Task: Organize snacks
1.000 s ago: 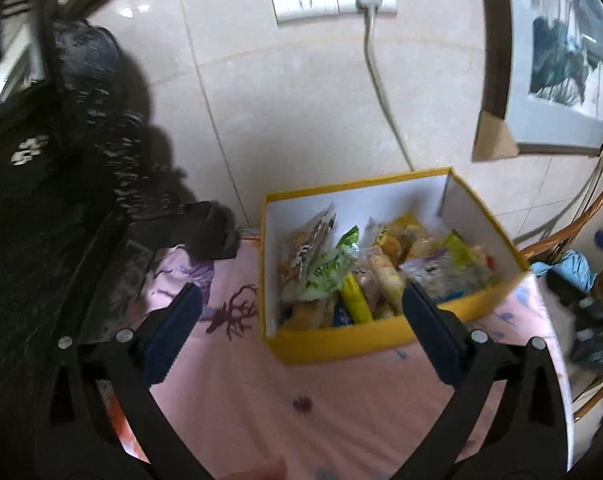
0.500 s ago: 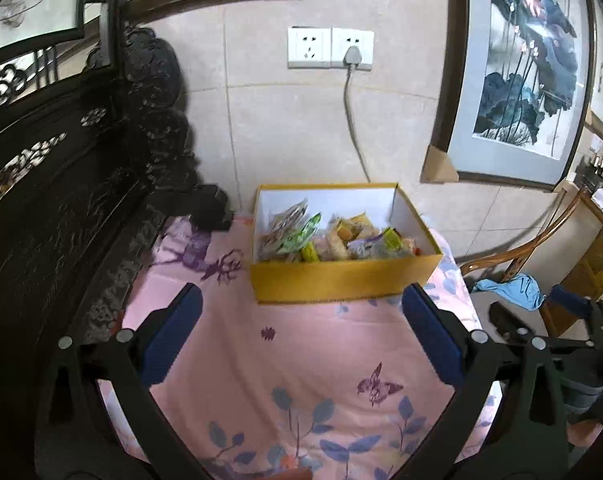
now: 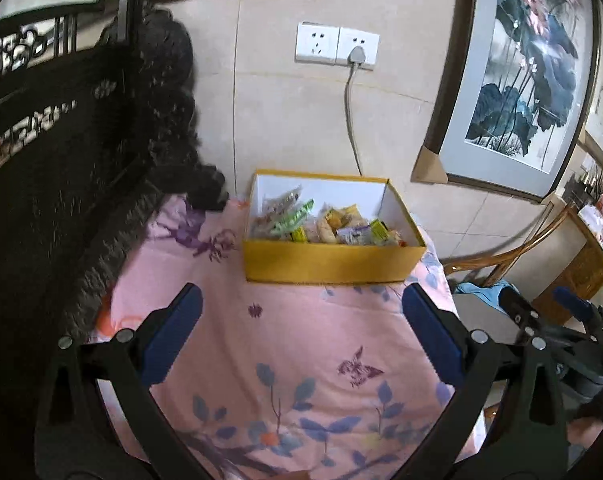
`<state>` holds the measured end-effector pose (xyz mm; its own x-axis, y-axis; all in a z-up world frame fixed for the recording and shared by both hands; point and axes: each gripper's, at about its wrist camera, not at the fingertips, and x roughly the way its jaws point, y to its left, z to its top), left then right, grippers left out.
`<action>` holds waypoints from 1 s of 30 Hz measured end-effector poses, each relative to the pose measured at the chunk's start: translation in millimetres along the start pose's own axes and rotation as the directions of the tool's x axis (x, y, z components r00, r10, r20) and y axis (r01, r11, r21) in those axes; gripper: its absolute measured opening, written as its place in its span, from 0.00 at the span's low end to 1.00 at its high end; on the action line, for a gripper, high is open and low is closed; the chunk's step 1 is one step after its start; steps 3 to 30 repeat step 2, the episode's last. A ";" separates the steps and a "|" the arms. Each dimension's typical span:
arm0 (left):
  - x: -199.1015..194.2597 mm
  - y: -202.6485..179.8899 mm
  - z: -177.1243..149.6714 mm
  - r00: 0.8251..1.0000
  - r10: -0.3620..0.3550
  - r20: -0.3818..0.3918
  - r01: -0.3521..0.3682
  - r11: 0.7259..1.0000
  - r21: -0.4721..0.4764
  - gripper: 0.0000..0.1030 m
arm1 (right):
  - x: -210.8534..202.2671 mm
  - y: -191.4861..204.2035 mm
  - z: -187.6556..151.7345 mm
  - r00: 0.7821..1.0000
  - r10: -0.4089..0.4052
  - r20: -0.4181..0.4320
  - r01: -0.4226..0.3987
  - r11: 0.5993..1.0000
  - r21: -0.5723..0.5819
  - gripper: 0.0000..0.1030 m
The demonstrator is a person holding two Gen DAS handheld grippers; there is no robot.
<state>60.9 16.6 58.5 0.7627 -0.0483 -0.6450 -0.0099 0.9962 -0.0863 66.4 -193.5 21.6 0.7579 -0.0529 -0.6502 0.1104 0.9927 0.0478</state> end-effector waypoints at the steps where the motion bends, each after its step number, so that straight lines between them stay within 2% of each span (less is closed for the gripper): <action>1: 0.3 0.5 -0.7 1.000 0.007 -0.001 -0.007 1.000 0.004 0.98 | -0.3 -0.9 0.0 1.000 -0.009 -0.002 0.009 1.000 0.002 0.99; 2: 0.9 0.8 -1.6 0.999 0.032 0.000 -0.032 0.999 0.012 0.98 | -0.3 -1.4 -0.3 1.000 -0.007 -0.005 0.007 1.000 0.005 0.99; 30: 0.9 0.8 -1.6 0.999 0.032 0.000 -0.032 0.999 0.012 0.98 | -0.3 -1.4 -0.3 1.000 -0.007 -0.005 0.007 1.000 0.005 0.99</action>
